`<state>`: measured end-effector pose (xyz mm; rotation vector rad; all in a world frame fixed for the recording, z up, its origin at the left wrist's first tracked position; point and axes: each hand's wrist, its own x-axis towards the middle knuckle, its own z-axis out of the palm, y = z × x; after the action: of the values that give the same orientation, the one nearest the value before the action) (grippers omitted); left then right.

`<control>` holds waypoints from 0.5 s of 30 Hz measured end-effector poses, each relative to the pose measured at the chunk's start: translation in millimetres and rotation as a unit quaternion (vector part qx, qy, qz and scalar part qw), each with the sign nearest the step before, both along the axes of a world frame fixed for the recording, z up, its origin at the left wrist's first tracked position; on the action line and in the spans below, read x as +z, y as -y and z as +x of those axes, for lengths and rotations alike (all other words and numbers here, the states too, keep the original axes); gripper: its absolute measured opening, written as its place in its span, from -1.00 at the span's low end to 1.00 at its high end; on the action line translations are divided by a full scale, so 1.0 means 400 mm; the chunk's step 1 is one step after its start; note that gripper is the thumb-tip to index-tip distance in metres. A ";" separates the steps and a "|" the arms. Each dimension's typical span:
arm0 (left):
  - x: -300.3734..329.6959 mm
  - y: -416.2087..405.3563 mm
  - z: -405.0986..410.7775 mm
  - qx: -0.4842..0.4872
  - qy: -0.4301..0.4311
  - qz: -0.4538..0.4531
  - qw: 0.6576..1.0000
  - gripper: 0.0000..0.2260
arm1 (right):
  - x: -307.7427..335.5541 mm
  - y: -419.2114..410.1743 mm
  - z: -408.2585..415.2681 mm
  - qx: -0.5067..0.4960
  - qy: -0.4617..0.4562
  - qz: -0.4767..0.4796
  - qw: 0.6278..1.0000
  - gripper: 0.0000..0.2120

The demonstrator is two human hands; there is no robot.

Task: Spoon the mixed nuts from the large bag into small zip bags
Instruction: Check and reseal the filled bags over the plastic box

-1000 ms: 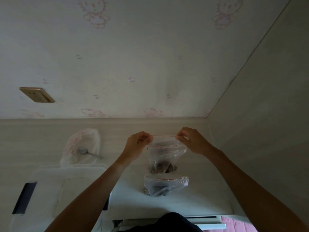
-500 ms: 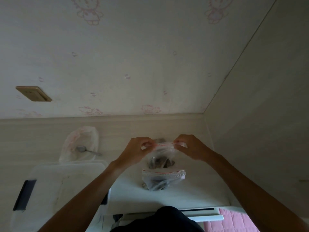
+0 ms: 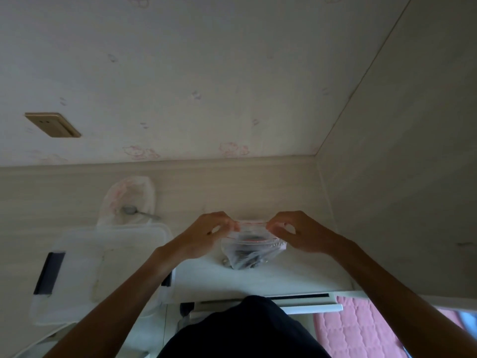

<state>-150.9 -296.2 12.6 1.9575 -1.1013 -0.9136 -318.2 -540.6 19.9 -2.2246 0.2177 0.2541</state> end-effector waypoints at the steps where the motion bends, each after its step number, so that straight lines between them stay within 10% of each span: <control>1: -0.002 -0.010 -0.009 -0.010 -0.011 0.008 1.000 -0.79 | -0.001 -0.003 -0.017 0.001 -0.019 0.010 1.000 -0.51; 4: -0.016 -0.031 -0.029 -0.018 0.034 0.014 0.999 -0.49 | -0.014 -0.008 -0.056 0.019 -0.035 -0.029 0.999 -0.34; 9: -0.049 -0.027 -0.054 0.036 0.056 -0.029 0.997 -0.80 | -0.058 -0.046 -0.073 -0.065 0.031 0.009 0.997 -0.80; 15: -0.028 0.004 -0.046 0.188 -0.025 -0.044 0.981 -0.85 | -0.061 -0.073 -0.032 -0.297 0.057 0.209 0.930 -0.84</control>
<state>-169.2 -297.8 1.2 1.9671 -0.6956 -0.6910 -331.0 -511.3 -4.5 -1.6525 0.6888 -0.1521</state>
